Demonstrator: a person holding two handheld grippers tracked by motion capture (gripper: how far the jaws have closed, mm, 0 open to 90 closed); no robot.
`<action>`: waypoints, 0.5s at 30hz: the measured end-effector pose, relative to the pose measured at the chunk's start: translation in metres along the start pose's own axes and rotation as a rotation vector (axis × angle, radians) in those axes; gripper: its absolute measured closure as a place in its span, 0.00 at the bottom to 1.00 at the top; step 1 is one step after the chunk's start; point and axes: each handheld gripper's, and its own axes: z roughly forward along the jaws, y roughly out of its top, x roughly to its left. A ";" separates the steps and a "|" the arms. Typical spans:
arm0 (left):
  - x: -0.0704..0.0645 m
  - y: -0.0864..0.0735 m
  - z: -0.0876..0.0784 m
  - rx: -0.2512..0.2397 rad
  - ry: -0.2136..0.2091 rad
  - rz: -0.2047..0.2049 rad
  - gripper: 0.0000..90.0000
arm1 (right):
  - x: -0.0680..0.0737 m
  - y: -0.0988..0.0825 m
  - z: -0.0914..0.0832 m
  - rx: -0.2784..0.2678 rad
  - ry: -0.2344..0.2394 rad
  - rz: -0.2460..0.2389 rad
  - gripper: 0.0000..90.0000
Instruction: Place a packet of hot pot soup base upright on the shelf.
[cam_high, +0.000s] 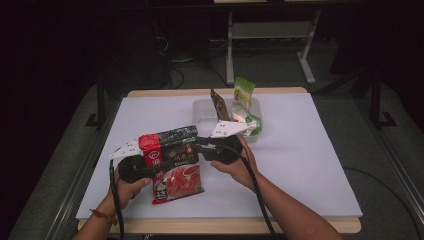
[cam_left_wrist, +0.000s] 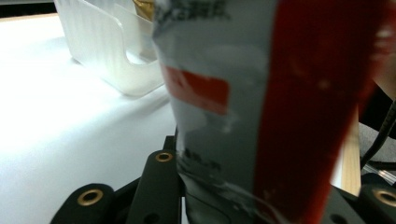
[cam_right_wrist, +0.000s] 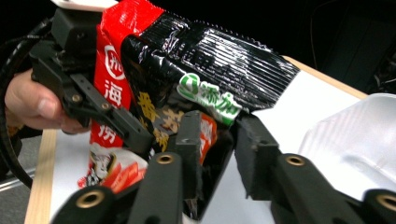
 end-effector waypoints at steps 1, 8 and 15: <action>0.000 -0.001 0.000 0.000 0.002 -0.004 0.80 | 0.000 -0.002 -0.004 -0.005 0.001 -0.014 0.76; -0.001 -0.002 -0.001 -0.002 -0.006 0.006 0.81 | -0.004 -0.017 -0.019 0.011 -0.019 -0.069 0.68; -0.001 -0.003 -0.002 -0.013 -0.008 0.011 0.82 | -0.007 -0.046 -0.048 0.134 -0.043 -0.167 0.55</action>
